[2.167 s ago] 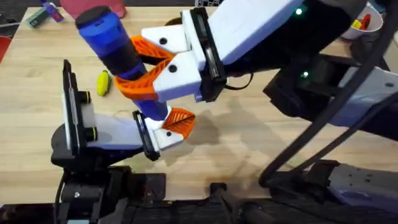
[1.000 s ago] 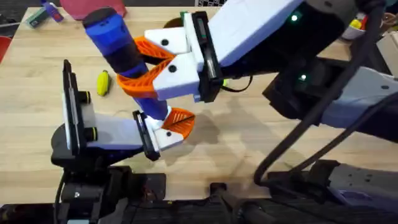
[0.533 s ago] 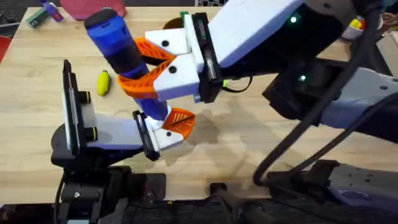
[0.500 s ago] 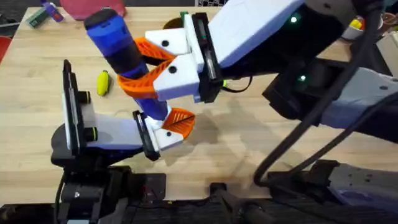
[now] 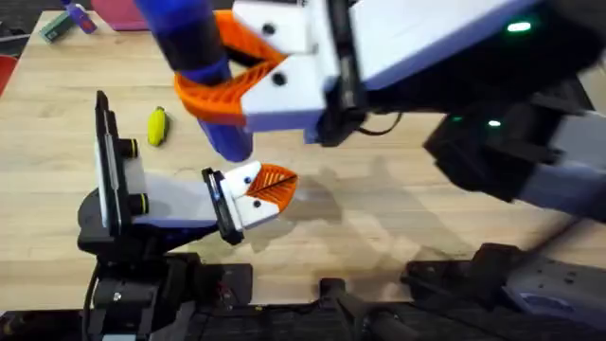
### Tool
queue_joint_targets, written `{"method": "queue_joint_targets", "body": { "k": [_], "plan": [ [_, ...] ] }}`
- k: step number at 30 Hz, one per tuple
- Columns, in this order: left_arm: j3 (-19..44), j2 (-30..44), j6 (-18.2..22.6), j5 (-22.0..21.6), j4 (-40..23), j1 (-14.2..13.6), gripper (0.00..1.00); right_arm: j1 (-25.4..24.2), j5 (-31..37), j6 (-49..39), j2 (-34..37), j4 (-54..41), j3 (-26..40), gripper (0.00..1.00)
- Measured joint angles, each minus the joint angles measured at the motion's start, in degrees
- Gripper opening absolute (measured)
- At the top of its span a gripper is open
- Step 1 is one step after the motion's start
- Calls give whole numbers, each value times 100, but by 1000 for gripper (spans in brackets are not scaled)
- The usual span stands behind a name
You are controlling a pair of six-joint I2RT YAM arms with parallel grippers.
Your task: Pick up the gripper from the table and insert it into the empty holder that is missing its gripper. Then pick up a screw, insert it into the mounting hole, and use the screwdriver to tighten it. Finally, clean up the table by picking up the vegetable and placing it into the bucket.
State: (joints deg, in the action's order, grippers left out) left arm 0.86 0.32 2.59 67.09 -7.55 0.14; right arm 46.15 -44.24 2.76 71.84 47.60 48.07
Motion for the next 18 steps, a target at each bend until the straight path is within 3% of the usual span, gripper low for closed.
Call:
{"method": "queue_joint_targets", "body": {
  "k": [3,6,12,18],
  "plan": [
    [0,-2,0,0,-2,0,6,-56,65,0,-325,-36,2,22],
    [0,0,0,0,0,0,6,-192,80,2,-548,-658,129,22],
    [0,-1,0,-2,-2,0,6,-798,220,-157,-539,-3768,1204,22],
    [0,0,0,-1,-2,0,6,-1612,1014,-866,-524,-6838,2620,22]
  ]
}}
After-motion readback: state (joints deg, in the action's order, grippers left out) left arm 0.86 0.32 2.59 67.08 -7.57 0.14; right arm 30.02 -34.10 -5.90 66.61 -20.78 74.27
